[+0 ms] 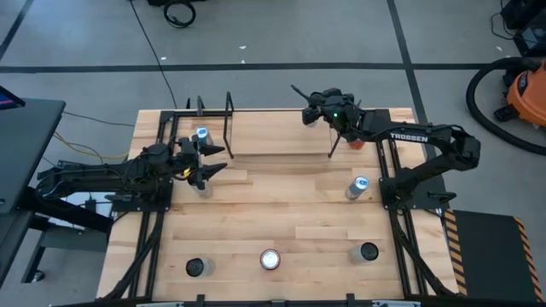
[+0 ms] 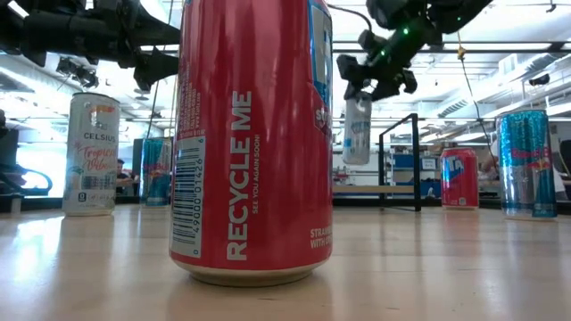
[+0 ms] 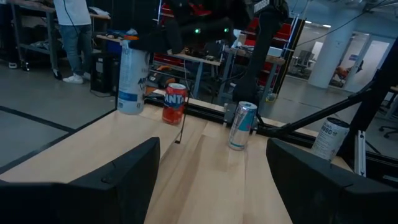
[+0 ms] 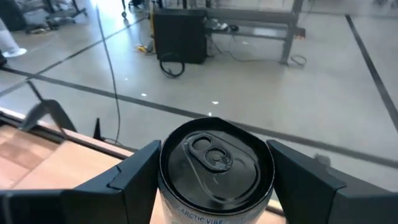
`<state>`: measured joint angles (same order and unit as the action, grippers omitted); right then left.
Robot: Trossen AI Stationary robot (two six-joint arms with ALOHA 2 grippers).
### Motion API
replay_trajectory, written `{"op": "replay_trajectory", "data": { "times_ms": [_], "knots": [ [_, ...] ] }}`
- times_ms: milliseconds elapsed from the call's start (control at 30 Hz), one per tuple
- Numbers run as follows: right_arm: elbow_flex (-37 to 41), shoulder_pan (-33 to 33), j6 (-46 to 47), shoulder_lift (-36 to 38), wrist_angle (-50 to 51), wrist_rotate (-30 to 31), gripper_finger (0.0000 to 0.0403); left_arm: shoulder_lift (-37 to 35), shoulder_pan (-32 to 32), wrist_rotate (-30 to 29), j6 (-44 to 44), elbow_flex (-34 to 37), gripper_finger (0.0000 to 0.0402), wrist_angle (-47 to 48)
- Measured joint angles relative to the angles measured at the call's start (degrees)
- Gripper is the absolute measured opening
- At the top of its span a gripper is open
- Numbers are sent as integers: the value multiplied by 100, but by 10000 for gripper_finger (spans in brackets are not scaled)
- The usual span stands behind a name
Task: Place canned beverage on shelf
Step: Put the top white blue soda can on the shelf
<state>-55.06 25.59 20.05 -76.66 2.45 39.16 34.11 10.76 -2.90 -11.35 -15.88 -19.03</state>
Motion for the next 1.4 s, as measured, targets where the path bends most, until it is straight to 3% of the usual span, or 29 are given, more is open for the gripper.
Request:
{"op": "replay_trajectory", "data": {
  "times_ms": [367,767,1067,1400],
  "knots": [
    [60,246,288,-47,398,101,272,0,-2,0,4,0,298,-48],
    [43,226,124,-841,-84,449,272,0,0,0,10,0,298,-45],
    [45,228,78,-770,60,282,274,0,0,-1,15,0,298,-44],
    [51,228,87,-770,96,190,301,0,0,0,11,0,298,-44]
  ]
}}
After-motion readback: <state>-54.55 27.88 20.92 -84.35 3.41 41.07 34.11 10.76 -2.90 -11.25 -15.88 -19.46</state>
